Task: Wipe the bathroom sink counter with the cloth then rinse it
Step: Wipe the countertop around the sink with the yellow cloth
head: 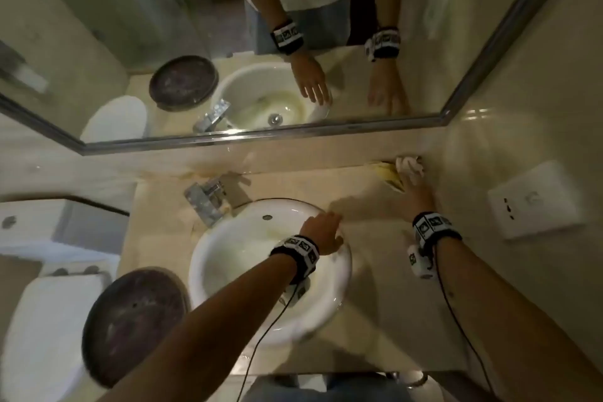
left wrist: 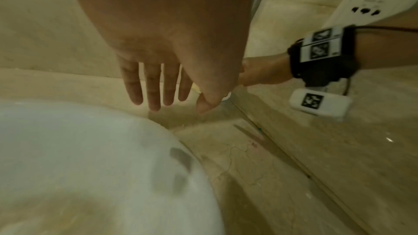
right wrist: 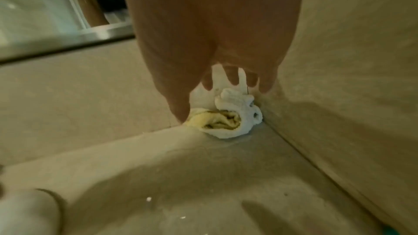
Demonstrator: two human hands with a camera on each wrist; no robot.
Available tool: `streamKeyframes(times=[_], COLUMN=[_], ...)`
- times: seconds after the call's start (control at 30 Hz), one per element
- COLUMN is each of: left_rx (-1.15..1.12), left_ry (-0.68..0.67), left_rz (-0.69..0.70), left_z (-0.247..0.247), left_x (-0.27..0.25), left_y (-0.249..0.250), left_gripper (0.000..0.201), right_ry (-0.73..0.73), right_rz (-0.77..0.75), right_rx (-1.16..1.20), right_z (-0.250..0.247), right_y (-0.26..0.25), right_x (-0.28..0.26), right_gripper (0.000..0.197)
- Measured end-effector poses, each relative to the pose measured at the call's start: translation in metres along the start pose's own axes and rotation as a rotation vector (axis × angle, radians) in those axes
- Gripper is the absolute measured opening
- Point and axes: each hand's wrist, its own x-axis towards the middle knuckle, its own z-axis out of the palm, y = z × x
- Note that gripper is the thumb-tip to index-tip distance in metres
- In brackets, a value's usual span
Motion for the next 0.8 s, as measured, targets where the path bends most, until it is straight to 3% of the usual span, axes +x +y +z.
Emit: streamKeyframes(times=[0.13,0.23,0.33,0.4,0.5,0.53,0.57,0.7,0.8], left_rx=[0.0,-0.011,-0.009,-0.013,-0.022,-0.025,-0.031,-0.035,-0.04], left_ry=[-0.017,-0.01,0.0,0.003,-0.005,-0.003,-0.01,-0.028,-0.026], left_rz=[-0.024,-0.006,0.004,0.0,0.001,0.001,0.001,0.003,0.009], left_z=[0.008,0.01,0.012,0.014,0.02,0.023,0.026,0.037,0.045], left_x=[0.005,0.01,0.014,0.016,0.016,0.017,0.016,0.012,0.008], left_y=[-0.002,-0.004,-0.007,-0.007,-0.005,-0.004,-0.003,0.003,0.006], left_gripper=[0.054,0.054,0.054,0.053,0.05,0.049,0.048,0.048,0.047], right_ry=[-0.15,-0.272,-0.251,-0.34,-0.42,-0.449,-0.467,-0.405,-0.365], right_rz=[0.116,0.136,0.108,0.097,0.134,0.14,0.15,0.074,0.027], right_rx=[-0.232,-0.21,-0.168,-0.126,-0.134,-0.161,-0.176,-0.198,-0.172], right_z=[-0.011,-0.005,-0.009,-0.011,0.0,0.007,0.01,0.005,0.007], right_y=[-0.008,-0.009,-0.01,-0.015,-0.007,-0.001,0.0,-0.012,-0.008], right_x=[0.042,0.048,0.041,0.04,0.047,0.051,0.048,0.012,-0.007], right_gripper=[0.1,0.084,0.061,0.081,0.139,0.149,0.146,0.103,0.056])
